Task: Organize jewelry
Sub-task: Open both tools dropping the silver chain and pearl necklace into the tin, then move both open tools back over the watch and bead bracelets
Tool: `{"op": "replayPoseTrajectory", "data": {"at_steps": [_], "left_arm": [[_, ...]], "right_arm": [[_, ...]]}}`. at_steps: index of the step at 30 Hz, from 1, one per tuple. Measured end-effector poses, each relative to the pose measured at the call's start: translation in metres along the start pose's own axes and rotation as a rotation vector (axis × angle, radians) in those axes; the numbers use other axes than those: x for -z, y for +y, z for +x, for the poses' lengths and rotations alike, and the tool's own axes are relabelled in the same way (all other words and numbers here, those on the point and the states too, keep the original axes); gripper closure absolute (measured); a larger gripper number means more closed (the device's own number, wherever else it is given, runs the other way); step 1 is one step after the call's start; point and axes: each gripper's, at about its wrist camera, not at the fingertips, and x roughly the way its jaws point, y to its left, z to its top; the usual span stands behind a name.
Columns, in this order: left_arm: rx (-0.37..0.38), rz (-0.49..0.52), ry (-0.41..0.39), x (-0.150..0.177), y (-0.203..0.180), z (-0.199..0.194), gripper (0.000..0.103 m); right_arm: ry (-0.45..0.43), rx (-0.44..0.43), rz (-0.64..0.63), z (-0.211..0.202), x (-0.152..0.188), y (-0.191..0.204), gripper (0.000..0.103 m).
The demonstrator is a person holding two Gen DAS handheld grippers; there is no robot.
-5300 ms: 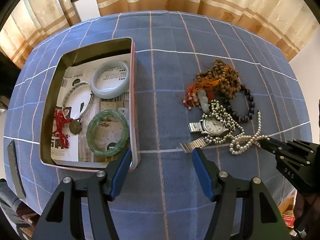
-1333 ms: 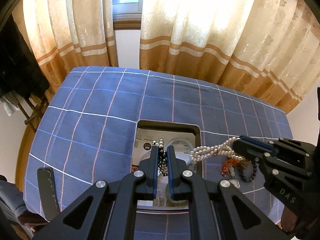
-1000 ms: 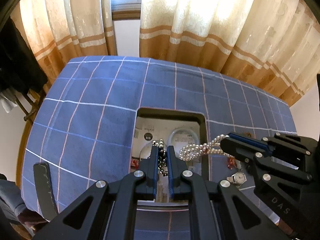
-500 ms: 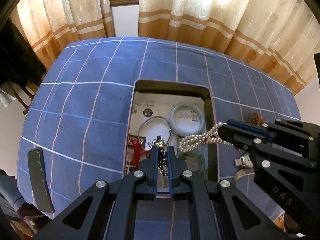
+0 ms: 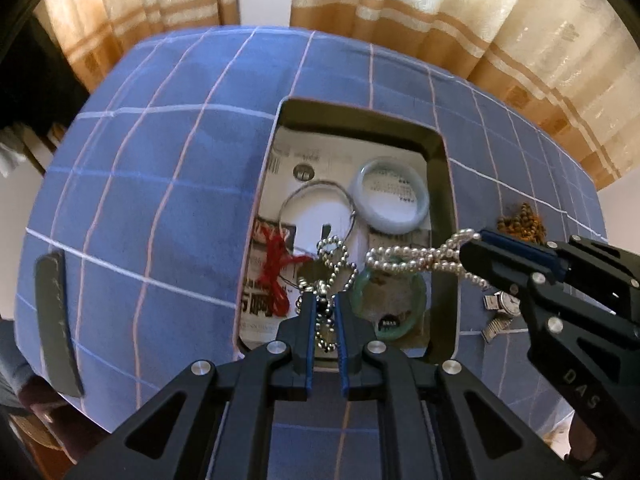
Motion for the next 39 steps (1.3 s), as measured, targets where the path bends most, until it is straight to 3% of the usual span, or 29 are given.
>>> {"op": "replayPoseTrajectory", "data": {"at_steps": [1,2,4,7,14,25,32,39], "left_arm": [[-0.009,-0.001,-0.005,0.001,0.000,-0.001,0.081],[-0.019,0.001,-0.011,0.001,0.000,-0.002,0.059],[-0.030,-0.014,-0.032,0.003,0.002,-0.006,0.031],[-0.044,-0.028,-0.050,0.005,0.004,-0.012,0.030],[-0.136,0.058,-0.035,0.004,-0.012,-0.016,0.030],[-0.070,0.108,-0.066,0.004,-0.055,-0.021,0.030],[-0.023,0.181,-0.057,0.015,-0.102,-0.016,0.030],[0.004,0.180,-0.041,0.023,-0.118,-0.014,0.030]], "right_arm": [[0.005,-0.002,0.006,0.001,0.001,-0.001,0.067],[0.005,-0.003,0.014,0.000,0.002,-0.003,0.053],[-0.006,0.004,0.026,-0.003,0.004,-0.006,0.047],[-0.011,0.016,0.028,-0.009,0.009,-0.009,0.047],[-0.033,0.067,0.106,-0.030,0.033,-0.044,0.040],[0.008,0.192,0.307,-0.051,0.081,-0.126,0.040],[0.034,0.202,0.329,-0.052,0.102,-0.141,0.039],[0.038,0.187,0.315,-0.052,0.112,-0.149,0.039]]}}
